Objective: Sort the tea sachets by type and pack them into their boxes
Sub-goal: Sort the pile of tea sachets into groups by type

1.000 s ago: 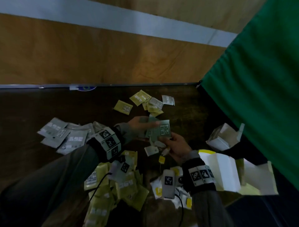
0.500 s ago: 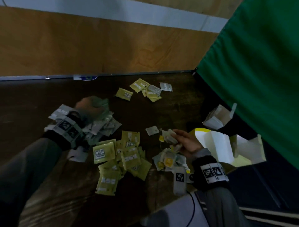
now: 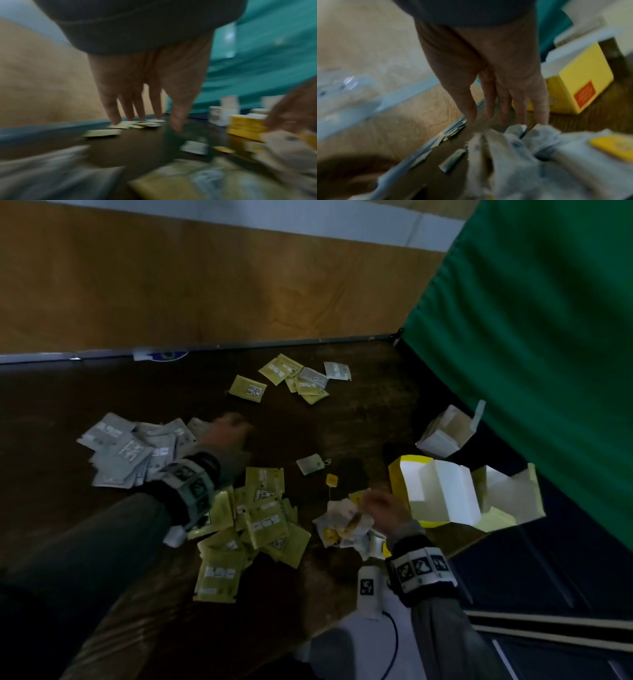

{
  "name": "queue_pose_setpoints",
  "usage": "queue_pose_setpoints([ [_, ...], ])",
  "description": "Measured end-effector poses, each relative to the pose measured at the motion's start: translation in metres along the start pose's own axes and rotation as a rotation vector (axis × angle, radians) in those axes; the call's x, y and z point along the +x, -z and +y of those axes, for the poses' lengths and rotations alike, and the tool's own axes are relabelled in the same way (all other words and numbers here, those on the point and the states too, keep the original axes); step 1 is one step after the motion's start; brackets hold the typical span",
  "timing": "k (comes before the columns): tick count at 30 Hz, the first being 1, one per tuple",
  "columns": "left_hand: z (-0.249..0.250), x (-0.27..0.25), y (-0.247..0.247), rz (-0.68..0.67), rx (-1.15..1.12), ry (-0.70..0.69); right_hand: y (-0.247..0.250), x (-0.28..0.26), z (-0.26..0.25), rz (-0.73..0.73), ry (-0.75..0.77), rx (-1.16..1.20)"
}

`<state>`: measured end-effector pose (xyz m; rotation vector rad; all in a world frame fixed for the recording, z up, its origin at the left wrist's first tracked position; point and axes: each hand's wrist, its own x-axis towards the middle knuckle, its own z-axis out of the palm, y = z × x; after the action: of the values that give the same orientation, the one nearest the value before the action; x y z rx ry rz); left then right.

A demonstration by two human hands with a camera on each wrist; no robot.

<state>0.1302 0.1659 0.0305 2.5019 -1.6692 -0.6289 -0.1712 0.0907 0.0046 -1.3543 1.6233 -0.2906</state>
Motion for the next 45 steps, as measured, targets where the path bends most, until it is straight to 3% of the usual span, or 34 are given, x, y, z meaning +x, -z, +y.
queue_pose_setpoints([
  [3,0.057,0.012,-0.028,-0.295,0.028,-0.181,0.005,-0.012,0.009,0.082,0.037,-0.253],
  [6,0.09,0.021,-0.051,-0.466,0.118,-0.187,0.004,-0.027,0.029,0.058,-0.005,-0.438],
  [8,0.104,0.022,-0.063,-0.504,0.178,-0.142,-0.004,-0.036,0.047,0.033,-0.132,-0.535],
  [10,0.116,0.019,-0.071,-0.517,0.246,-0.133,-0.014,-0.04,0.061,0.114,-0.263,-0.576],
  [14,0.136,0.012,-0.081,-0.573,0.197,-0.213,-0.021,-0.029,0.061,0.163,-0.227,-0.526],
  [18,0.147,0.021,-0.067,-0.508,0.11,-0.276,-0.003,-0.026,0.04,0.043,-0.11,-0.475],
  [20,0.149,0.036,-0.05,-0.41,0.099,-0.22,0.003,-0.033,0.042,0.125,-0.06,-0.431],
  [23,0.14,0.073,-0.026,-0.2,0.063,-0.126,-0.002,-0.046,0.062,0.384,0.123,-0.322],
  [24,0.134,0.087,-0.019,-0.135,-0.019,-0.145,-0.007,-0.051,0.067,0.393,0.147,-0.283],
  [26,0.125,0.11,-0.009,-0.069,-0.051,-0.142,-0.023,-0.061,0.079,0.272,0.12,-0.311],
  [35,0.09,0.186,-0.018,-0.053,-0.004,0.089,-0.049,-0.064,0.108,0.315,0.182,-0.3],
  [39,0.089,0.211,-0.025,-0.018,-0.023,0.028,-0.051,-0.065,0.106,0.331,0.225,-0.334],
  [45,0.096,0.251,-0.03,-0.075,0.064,-0.087,-0.053,-0.055,0.109,0.3,0.211,-0.367],
])
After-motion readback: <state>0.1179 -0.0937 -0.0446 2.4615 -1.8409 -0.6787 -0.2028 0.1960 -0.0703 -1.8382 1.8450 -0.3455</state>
